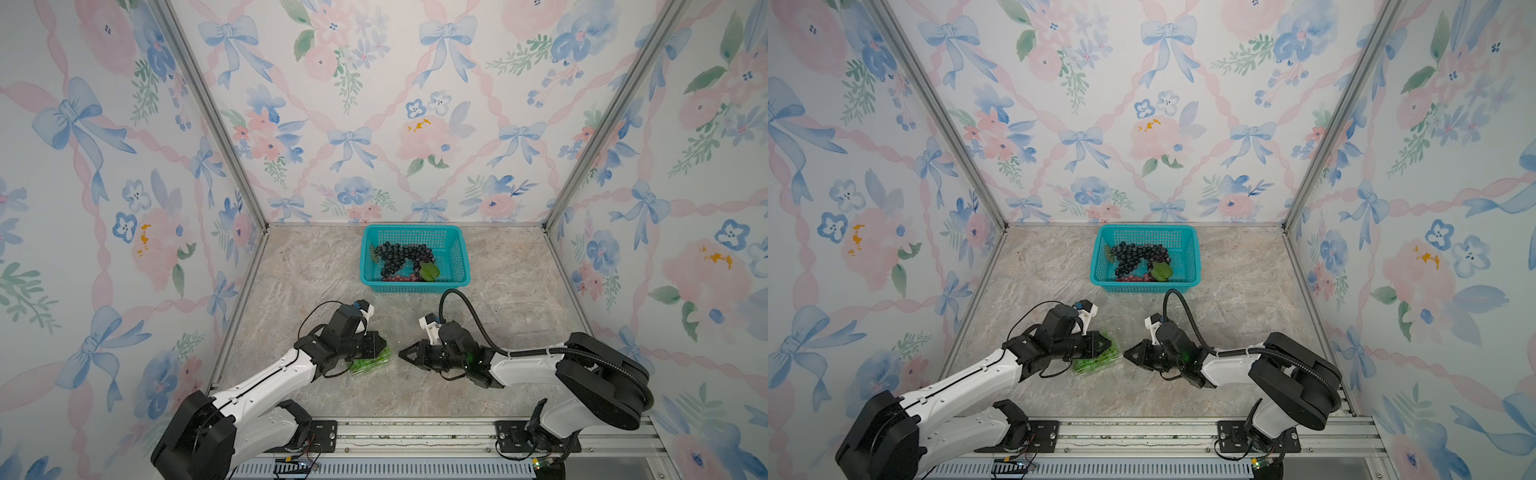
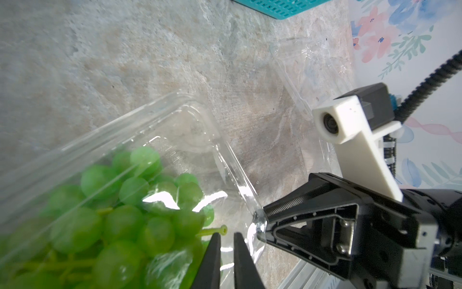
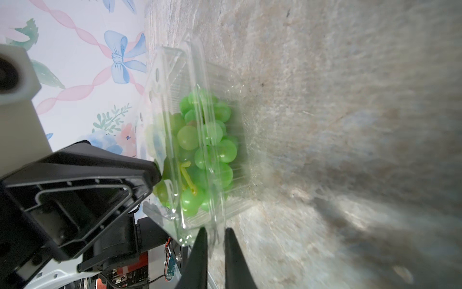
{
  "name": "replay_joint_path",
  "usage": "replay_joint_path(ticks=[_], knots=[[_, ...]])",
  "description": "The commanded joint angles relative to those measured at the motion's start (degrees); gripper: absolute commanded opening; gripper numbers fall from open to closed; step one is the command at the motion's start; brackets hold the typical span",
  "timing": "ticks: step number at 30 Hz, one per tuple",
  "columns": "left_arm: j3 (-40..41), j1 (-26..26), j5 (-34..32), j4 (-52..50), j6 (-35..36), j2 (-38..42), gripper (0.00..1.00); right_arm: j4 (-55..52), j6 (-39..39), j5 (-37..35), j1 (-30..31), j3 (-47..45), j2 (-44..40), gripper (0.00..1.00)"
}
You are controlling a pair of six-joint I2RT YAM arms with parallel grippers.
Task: Pack grapes into containers
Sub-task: Close the packing box at the center of the board.
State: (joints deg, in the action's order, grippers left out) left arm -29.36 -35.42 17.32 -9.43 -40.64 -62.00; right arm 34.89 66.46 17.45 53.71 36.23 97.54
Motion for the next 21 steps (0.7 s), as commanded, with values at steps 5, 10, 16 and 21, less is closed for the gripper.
replay_joint_path(ticks=[5, 10, 16, 21], knots=[[1.4, 0.0, -1.4, -3.8, 0.8, -1.4, 0.15, 2.9, 1.9, 0.2, 1.0, 0.6, 5.2, 0.07], [0.6, 0.0, -2.6, -3.8, 0.2, -0.2, 0.13, 2.9, 1.5, -0.6, 1.1, 0.0, 4.4, 0.12], [-1.8, 0.2, -6.5, -5.8, -4.7, 5.5, 0.24, -8.4, -4.7, -1.6, -0.7, 1.8, -4.4, 0.59], [0.0, 0.4, -12.9, -8.0, -15.1, 14.3, 0.49, -21.9, -12.2, -1.6, -3.1, 7.7, -9.4, 0.75]])
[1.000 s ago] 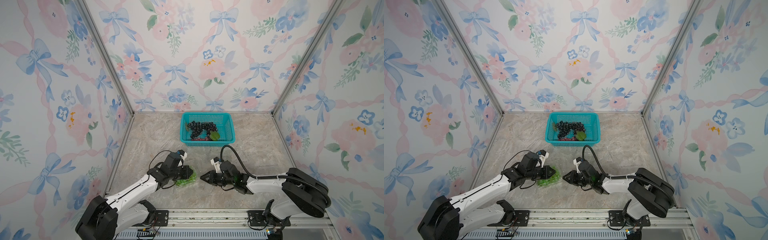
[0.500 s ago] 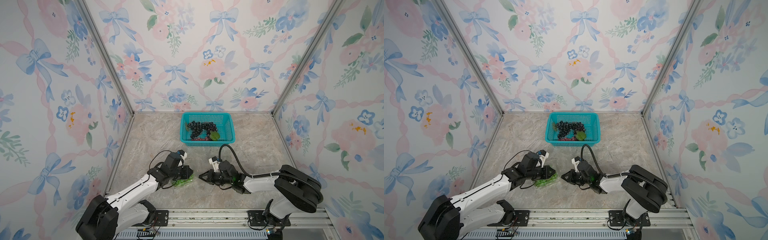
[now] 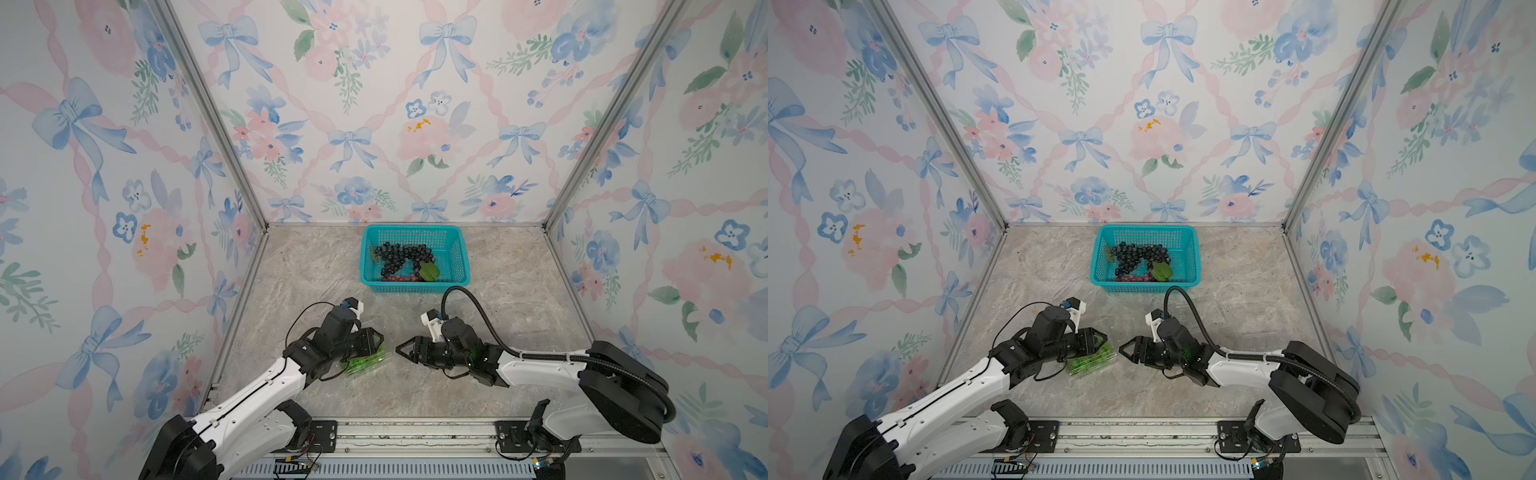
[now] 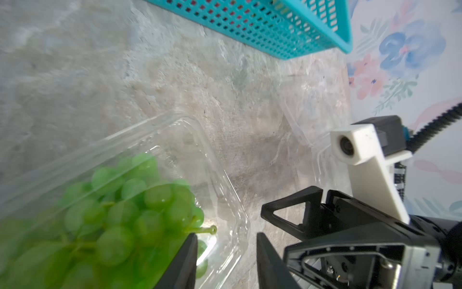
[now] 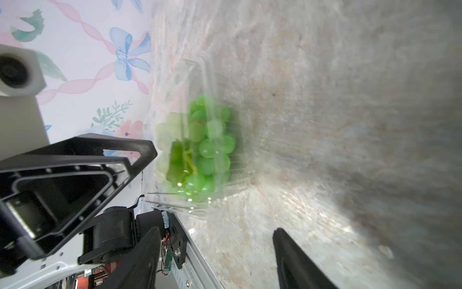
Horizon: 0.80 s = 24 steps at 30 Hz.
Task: Pack grapes into containers
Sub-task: Close the packing box at the center of the board, then adjust the packing box at the center of the board.
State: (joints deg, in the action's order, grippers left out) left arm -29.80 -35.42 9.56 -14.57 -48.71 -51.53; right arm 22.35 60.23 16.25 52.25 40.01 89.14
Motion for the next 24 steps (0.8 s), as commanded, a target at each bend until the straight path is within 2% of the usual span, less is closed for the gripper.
replay_joint_path(ticks=[1, 6, 11, 19, 24], knots=[[1.4, 0.3, -7.0, -3.5, -10.2, 5.7, 0.51, -10.7, -6.9, 0.4, -2.4, 5.1, -1.4, 0.76], [4.2, 0.4, -15.1, -8.7, -19.5, 13.0, 0.57, -12.5, -8.3, 6.7, -7.5, 9.4, -0.2, 0.83], [6.1, 0.4, -18.2, -11.4, -25.8, 12.9, 0.60, -12.9, -9.5, 11.7, -11.3, 12.3, 2.6, 0.84], [3.9, 0.4, -23.2, -15.4, -29.1, 13.4, 0.64, -11.2, -9.8, 16.6, -14.9, 14.4, 5.3, 0.85], [2.6, 0.4, -26.8, -19.5, -31.8, 16.5, 0.64, -9.2, -8.8, 18.4, -16.0, 14.2, 7.6, 0.85]])
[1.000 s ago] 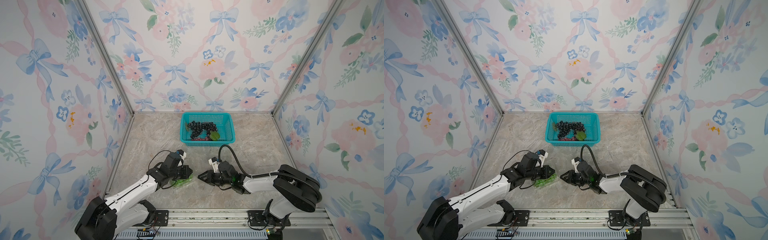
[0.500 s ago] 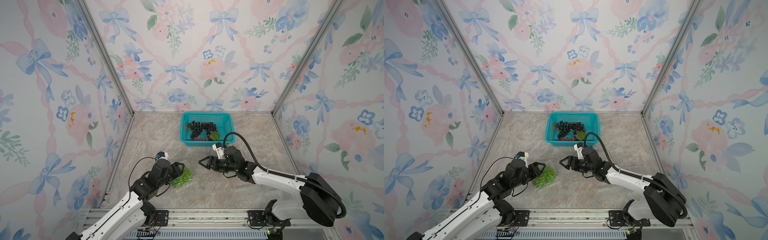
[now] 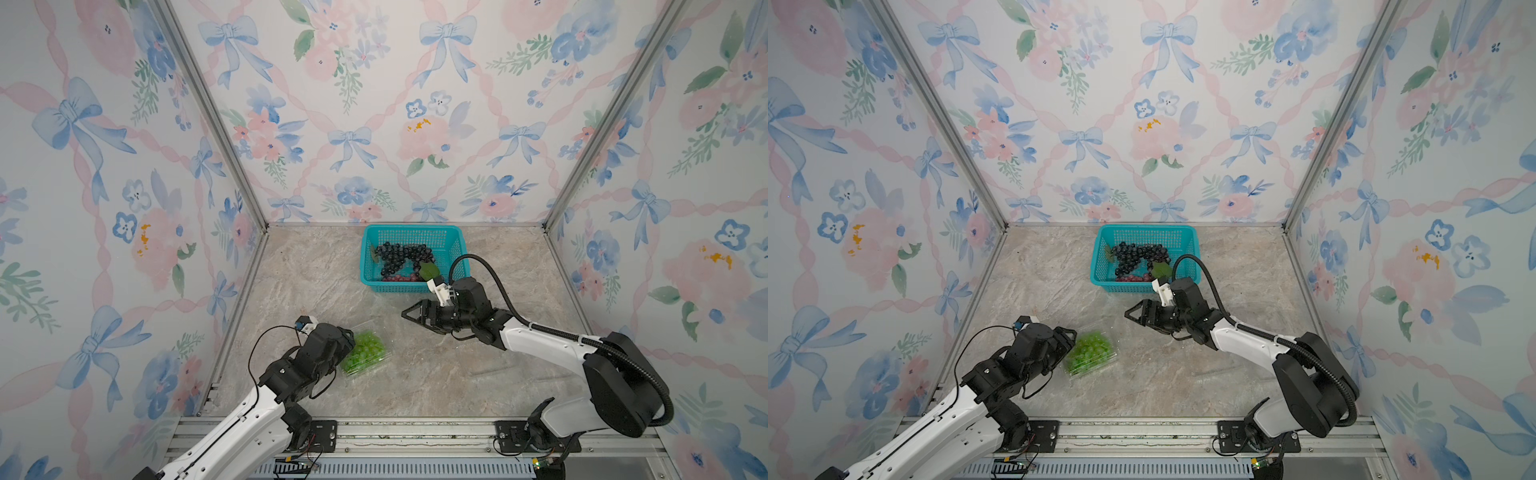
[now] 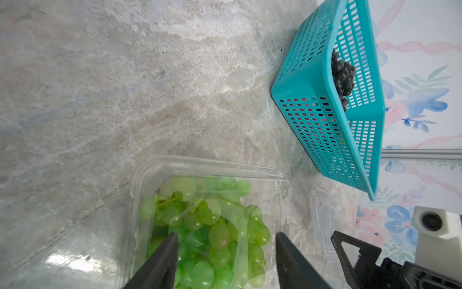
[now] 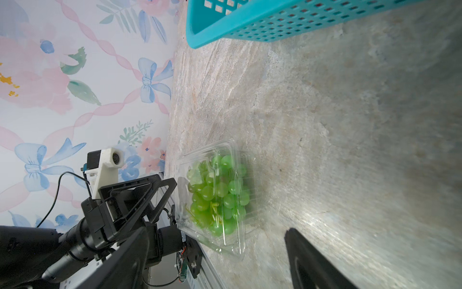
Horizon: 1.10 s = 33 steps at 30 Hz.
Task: Pack grapes into containers
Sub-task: Adjust the packing box at the center of the board.
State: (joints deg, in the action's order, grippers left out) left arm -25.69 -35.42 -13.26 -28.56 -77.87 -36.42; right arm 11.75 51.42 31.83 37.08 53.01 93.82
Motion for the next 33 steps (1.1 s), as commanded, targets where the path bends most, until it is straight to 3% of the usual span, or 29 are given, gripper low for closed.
replay_joint_path(ticks=[1, 5, 11, 18, 22, 33], knots=[[-1.9, 0.4, -4.9, -7.3, -3.5, 1.7, 0.64, 1.8, 0.2, 3.0, -0.9, 1.2, 3.3, 0.85], [-2.0, 0.5, -7.6, -10.5, -5.6, 4.6, 0.67, 5.2, 2.1, 4.1, -1.3, 0.8, 5.1, 0.85], [0.2, 0.6, -5.6, -10.7, -6.9, 2.4, 0.72, 11.2, 5.4, 5.9, -1.4, 0.6, 8.0, 0.82], [-3.0, 0.6, -5.2, -6.5, -0.7, -7.1, 0.79, 5.9, 1.4, 3.0, -1.3, 0.5, 5.7, 0.83], [-3.8, 0.7, -1.0, -0.2, 2.7, -13.5, 0.79, 2.6, -0.5, 1.6, -1.2, 0.7, 3.6, 0.83], [-8.5, 0.6, 2.8, 11.5, 8.8, -23.9, 0.79, -3.4, -2.7, -3.5, -1.2, -2.7, -3.9, 0.83]])
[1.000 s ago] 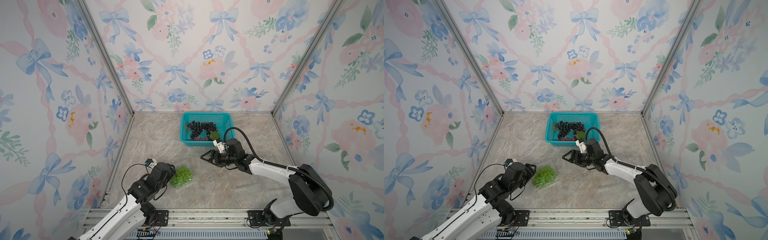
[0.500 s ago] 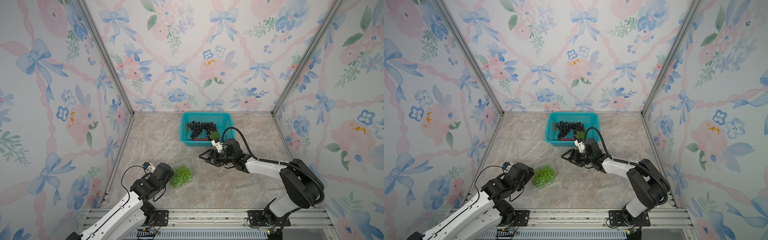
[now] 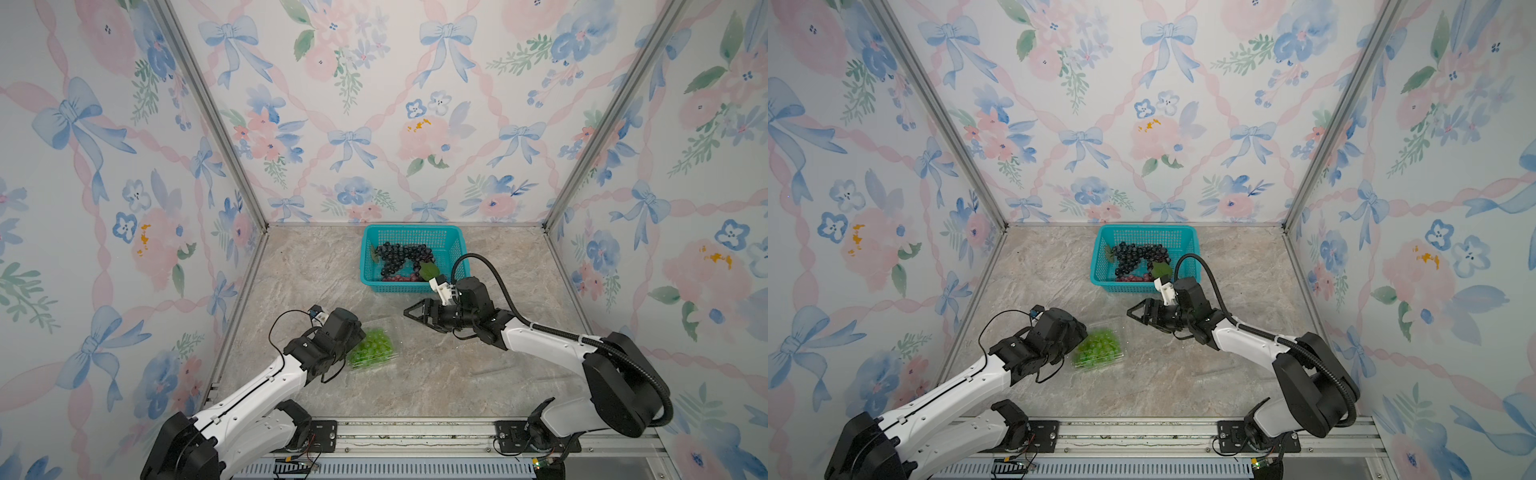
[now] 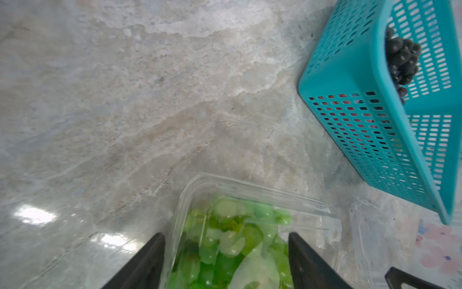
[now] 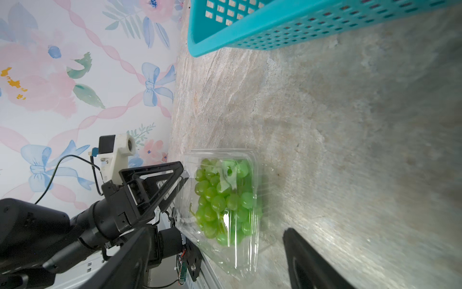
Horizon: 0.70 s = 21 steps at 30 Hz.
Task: Pack grapes into containers
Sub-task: Adjust the packing box at the center of the board.
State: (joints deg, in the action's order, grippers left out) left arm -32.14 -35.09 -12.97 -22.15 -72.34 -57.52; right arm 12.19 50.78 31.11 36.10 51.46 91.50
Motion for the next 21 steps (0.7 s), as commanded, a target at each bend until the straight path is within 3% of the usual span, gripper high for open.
replay_joint_path(ticks=[1, 9, 16, 21], knots=[[-2.8, 0.3, 3.1, 6.4, 4.0, -4.6, 0.78, -5.0, -2.7, -3.5, -0.2, -1.2, -2.5, 0.83], [-11.0, -1.1, 4.8, 15.9, 9.2, -18.2, 0.78, -13.1, -5.9, -7.4, -0.2, -1.8, -8.8, 0.86], [-19.4, -5.7, 1.2, 21.1, 14.9, -28.2, 0.76, -20.1, -9.7, -11.6, 0.6, -1.3, -12.7, 0.86], [-18.8, -3.9, 0.8, 20.9, 18.5, -25.3, 0.75, -29.6, -18.3, -18.1, 5.4, 4.5, -12.7, 0.86]])
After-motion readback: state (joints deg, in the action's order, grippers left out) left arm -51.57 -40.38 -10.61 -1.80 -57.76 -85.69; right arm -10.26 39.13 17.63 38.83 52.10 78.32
